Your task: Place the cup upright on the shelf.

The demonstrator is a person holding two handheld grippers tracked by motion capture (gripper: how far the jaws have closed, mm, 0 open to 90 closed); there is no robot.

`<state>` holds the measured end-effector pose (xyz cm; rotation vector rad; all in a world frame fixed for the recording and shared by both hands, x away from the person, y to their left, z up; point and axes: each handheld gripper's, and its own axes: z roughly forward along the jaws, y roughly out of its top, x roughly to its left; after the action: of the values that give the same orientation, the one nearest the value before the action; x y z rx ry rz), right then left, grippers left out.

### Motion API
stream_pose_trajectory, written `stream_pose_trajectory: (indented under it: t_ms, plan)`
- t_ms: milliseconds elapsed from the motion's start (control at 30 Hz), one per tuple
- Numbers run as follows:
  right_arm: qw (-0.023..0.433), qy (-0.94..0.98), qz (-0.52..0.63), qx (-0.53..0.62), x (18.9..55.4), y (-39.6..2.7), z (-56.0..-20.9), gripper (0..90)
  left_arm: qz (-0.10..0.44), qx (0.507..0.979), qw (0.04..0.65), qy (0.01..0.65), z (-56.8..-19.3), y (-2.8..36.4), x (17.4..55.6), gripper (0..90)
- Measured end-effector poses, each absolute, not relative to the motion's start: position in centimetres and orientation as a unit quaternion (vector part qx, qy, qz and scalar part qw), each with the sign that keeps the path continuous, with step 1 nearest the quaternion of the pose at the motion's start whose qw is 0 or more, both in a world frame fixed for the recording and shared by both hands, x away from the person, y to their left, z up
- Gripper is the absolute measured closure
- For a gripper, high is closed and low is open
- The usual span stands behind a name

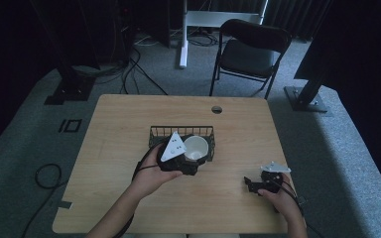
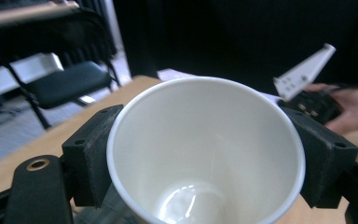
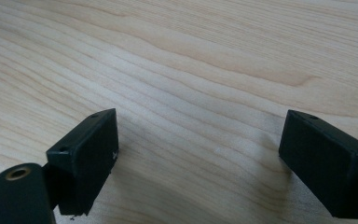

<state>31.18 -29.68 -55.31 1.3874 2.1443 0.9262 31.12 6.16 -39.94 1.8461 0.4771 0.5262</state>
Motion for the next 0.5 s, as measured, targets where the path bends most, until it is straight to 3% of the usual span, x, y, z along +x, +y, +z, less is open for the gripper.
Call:
stream_pose_trajectory:
  t_ms: [500]
  plan:
    - [0.211,0.771,0.333,0.499,31.2,-29.7,-55.3,11.5,0.289,0.731,0.561,0.259,-37.7,8.1,32.3,20.2]
